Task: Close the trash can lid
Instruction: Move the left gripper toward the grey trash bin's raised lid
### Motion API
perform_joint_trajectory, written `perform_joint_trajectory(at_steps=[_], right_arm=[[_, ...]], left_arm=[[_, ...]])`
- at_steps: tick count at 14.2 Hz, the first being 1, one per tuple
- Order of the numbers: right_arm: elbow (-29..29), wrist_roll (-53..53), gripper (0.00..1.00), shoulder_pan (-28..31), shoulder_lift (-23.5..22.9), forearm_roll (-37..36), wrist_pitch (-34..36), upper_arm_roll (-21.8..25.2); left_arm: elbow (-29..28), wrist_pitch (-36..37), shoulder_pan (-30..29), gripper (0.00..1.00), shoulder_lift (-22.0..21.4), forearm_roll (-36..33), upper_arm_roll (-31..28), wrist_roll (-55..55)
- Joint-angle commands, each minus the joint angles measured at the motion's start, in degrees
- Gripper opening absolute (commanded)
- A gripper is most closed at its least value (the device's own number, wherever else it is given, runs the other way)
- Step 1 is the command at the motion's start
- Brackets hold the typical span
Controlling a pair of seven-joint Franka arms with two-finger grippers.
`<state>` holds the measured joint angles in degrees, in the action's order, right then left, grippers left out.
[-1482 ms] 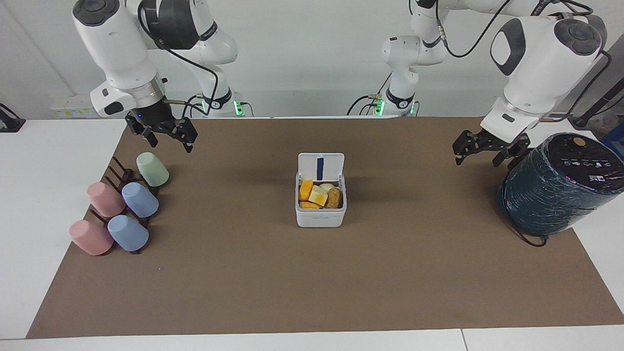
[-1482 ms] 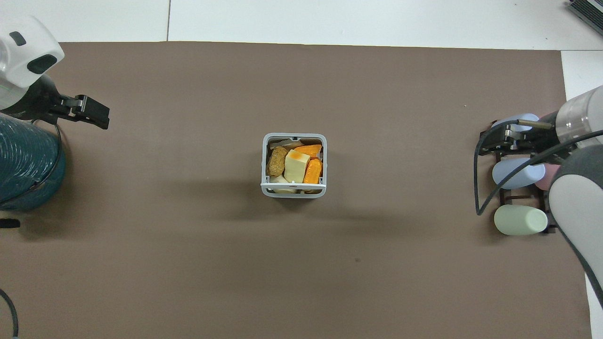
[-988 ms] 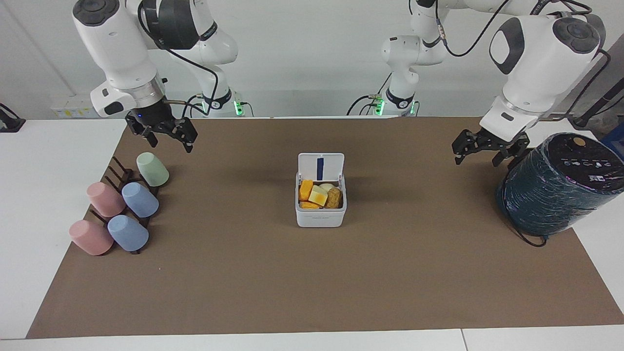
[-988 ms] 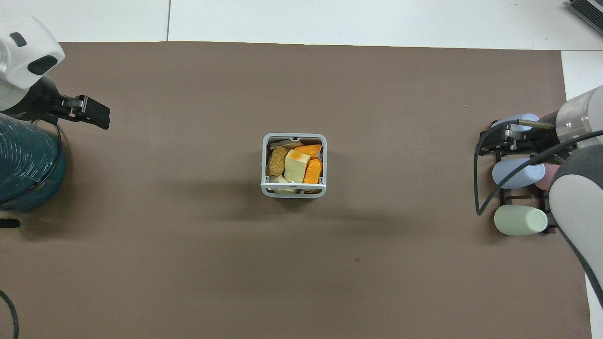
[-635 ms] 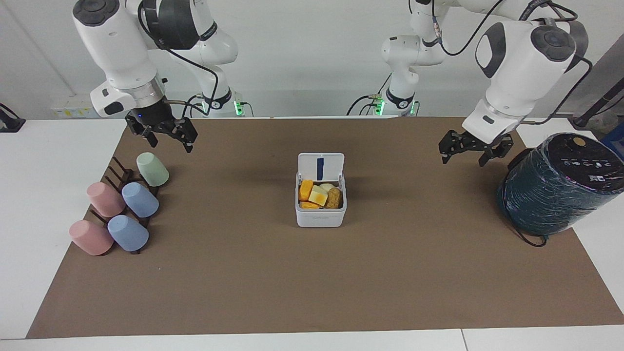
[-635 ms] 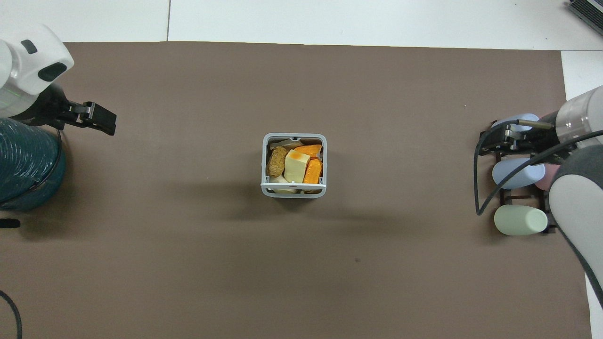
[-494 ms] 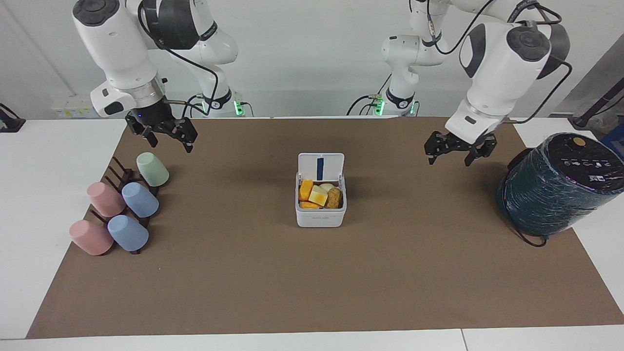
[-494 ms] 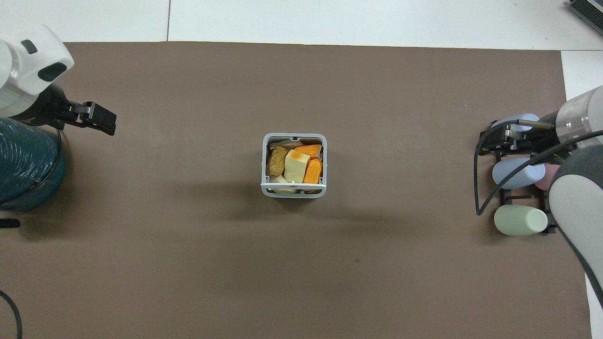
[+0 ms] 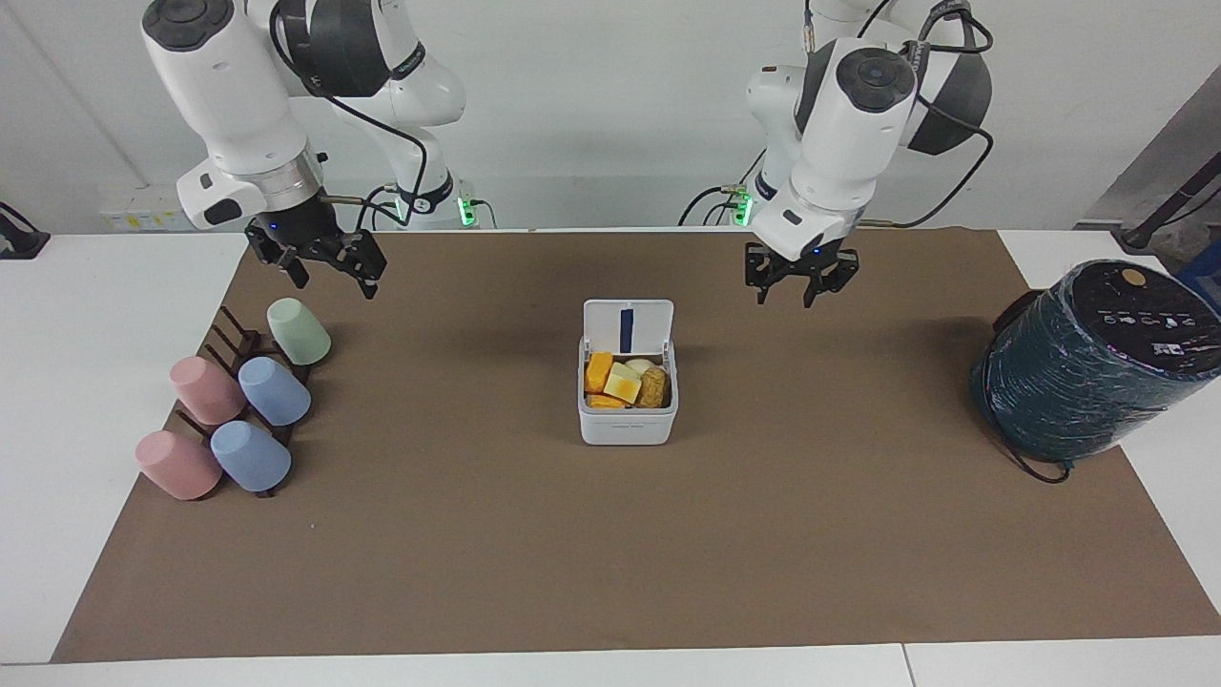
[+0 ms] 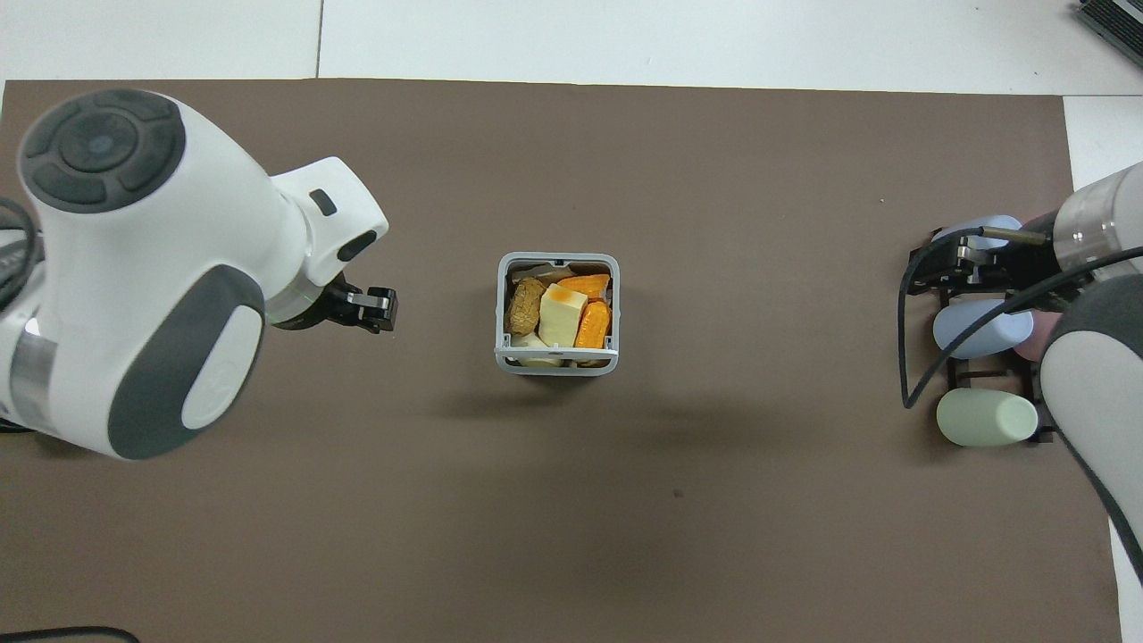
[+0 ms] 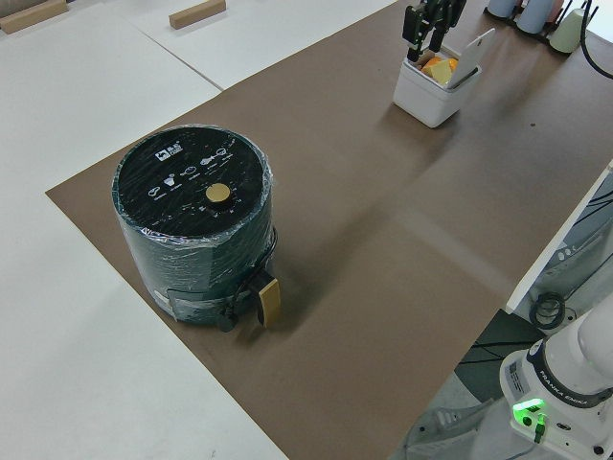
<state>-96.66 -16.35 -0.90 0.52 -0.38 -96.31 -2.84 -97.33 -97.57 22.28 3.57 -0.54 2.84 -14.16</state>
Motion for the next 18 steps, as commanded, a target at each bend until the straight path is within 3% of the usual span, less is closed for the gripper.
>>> perform_joint_trajectory(at_steps=[1,5,10,15,18], right_arm=[[-0.63,1.23,1.00,0.64,0.80,1.08,-0.46,-0.14],[-0.63,1.23,1.00,0.64,0.80,1.08,-0.46,-0.14],[-0.63,1.23,1.00,0.64,0.80,1.08,-0.46,-0.14],[-0.72,1.23,1.00,0.64,0.80,1.08,-0.46,-0.14],[-0.63,1.23,1.00,0.64,0.80,1.08,-0.46,-0.14]], left_arm=[[-6.89,-4.11,4.42,0.57,-4.27,0.54,-0.81,-5.78],[-11.90,-9.73,8.99,0.52,-6.29,2.12,-0.81,-12.01],[-14.98,-18.07,13.39,0.35,-6.21,4.32,-0.73,-20.28],[-16.57,-27.30,14.81,0.17,-4.46,5.81,-0.73,-22.84],[-16.40,-34.33,14.19,0.13,-2.35,8.44,-0.81,-23.11]])
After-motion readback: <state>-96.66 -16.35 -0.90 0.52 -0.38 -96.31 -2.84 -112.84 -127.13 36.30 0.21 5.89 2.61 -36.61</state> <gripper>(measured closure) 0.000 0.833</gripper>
